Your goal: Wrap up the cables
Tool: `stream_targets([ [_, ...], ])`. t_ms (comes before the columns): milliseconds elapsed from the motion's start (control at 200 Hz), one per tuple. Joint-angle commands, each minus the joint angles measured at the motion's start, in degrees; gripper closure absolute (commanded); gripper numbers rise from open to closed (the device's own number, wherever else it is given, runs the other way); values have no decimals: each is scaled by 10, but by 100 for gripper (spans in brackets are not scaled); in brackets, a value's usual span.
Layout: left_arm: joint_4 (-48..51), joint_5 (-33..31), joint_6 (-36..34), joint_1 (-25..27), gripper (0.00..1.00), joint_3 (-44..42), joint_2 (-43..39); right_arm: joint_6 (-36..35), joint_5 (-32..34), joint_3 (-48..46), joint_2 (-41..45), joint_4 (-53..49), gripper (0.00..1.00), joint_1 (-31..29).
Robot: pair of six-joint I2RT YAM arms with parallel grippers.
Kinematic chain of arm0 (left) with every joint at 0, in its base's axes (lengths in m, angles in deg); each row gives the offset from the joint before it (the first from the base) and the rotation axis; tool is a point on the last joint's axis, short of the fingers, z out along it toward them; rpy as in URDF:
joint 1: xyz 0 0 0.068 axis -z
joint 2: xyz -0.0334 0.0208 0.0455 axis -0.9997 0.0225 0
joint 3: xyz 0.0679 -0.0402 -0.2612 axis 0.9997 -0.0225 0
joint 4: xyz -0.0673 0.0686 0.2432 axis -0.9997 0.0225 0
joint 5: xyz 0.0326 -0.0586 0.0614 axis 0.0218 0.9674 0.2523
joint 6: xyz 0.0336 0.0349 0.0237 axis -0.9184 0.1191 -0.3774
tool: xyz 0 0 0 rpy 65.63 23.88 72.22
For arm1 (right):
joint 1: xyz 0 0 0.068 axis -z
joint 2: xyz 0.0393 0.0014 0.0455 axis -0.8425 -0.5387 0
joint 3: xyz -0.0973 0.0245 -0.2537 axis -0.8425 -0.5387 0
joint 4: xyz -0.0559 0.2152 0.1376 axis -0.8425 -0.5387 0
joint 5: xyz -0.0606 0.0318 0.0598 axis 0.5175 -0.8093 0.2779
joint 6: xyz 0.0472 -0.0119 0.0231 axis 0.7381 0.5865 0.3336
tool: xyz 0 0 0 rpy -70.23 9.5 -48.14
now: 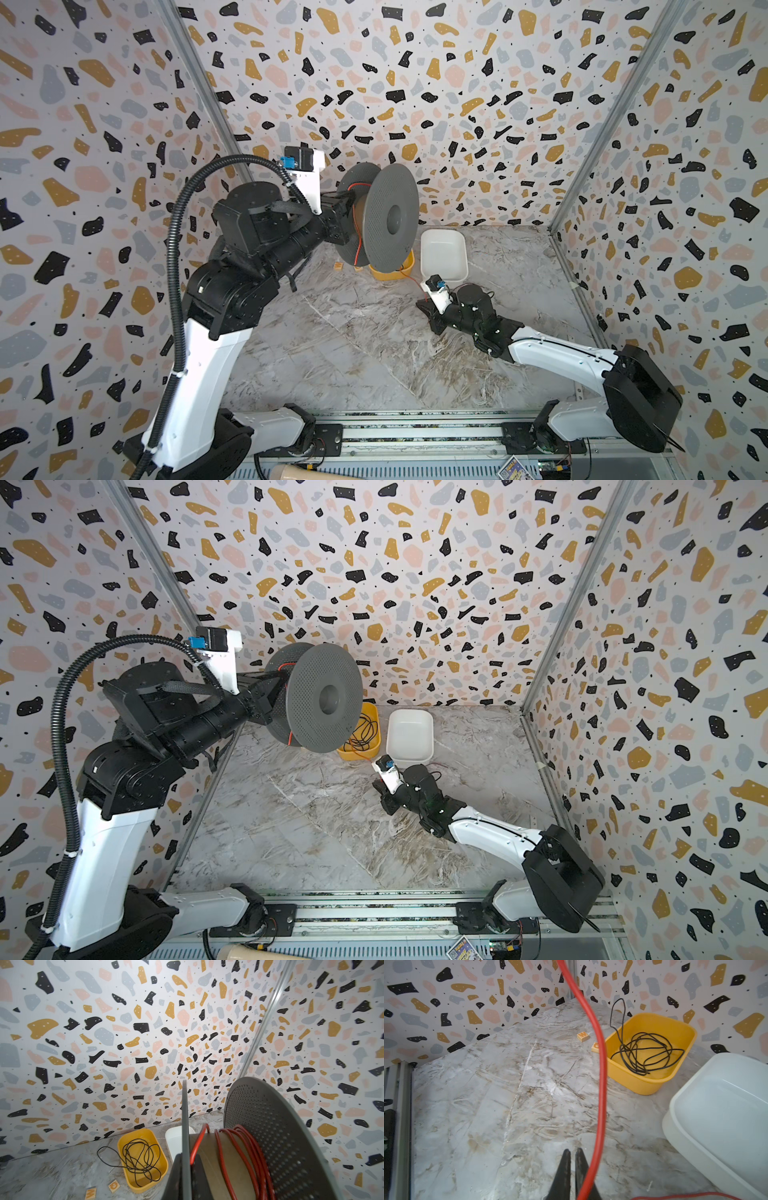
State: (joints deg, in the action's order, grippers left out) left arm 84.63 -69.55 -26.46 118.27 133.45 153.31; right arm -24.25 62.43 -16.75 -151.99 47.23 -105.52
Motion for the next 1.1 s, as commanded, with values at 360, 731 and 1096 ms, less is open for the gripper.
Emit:
stream_targets([
  [360,-109,-288,-23,-4,100,-133,17,-159,178,98,47,-76,100,-177],
  [731,-83,-281,-49,0,100,-228,-2,-207,274,207,82,-141,100,-202],
  [1096,1,-278,-55,70,100,-227,23,-184,251,392,-1,-222,100,-113],
])
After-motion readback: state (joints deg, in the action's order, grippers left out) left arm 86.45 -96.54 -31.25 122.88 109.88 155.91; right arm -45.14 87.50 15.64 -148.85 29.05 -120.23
